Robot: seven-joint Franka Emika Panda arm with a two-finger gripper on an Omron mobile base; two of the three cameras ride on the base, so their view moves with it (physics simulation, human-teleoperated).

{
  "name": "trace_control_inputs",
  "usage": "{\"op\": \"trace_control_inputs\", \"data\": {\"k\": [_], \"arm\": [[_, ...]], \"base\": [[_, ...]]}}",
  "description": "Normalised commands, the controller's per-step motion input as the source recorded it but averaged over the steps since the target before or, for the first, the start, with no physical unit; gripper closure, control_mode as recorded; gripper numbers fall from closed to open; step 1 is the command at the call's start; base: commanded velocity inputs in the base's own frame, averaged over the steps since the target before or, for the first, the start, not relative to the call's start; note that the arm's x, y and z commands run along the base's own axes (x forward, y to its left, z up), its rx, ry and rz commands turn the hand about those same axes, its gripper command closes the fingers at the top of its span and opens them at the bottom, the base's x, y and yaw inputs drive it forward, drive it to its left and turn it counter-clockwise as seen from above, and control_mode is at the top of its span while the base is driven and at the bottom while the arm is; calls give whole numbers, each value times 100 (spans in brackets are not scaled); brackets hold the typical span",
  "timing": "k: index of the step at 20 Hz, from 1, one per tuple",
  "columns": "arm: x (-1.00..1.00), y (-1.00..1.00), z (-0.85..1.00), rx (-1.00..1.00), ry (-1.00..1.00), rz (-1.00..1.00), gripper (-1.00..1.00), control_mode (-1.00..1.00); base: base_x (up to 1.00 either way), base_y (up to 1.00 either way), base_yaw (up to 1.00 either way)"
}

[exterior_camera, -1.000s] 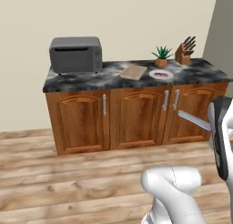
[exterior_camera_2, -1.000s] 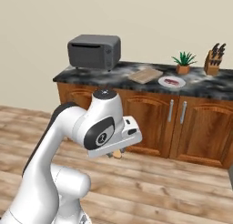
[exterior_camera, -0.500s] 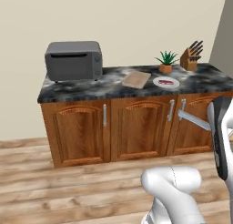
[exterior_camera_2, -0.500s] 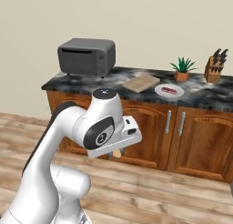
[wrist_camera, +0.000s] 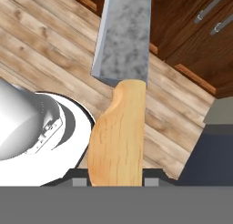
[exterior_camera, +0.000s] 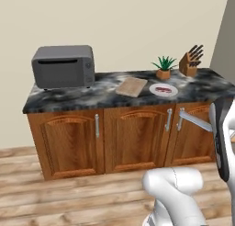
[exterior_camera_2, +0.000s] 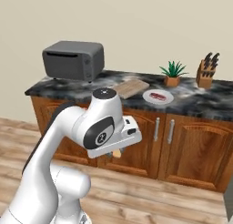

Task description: Pick up the knife from the drawer and place it on the cutting board. Then place the meat from the plate to the cutting board.

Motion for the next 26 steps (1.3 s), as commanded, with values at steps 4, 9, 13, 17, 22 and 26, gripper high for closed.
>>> {"op": "trace_control_inputs", "data": {"k": [4,9,13,17,22,26], "arm": [[0,0,0,0,0,0,100,100],[0,0,0,0,0,0,100,100],[0,0,0,0,0,0,100,100],[0,0,0,0,0,0,100,100],[0,0,0,0,0,0,100,100],[0,0,0,0,0,0,100,100]], "base": [[38,-48,0],[44,-42,0],[47,-38,-1],[52,-36,-2],[48,-33,-3],[52,-28,-4]]}}
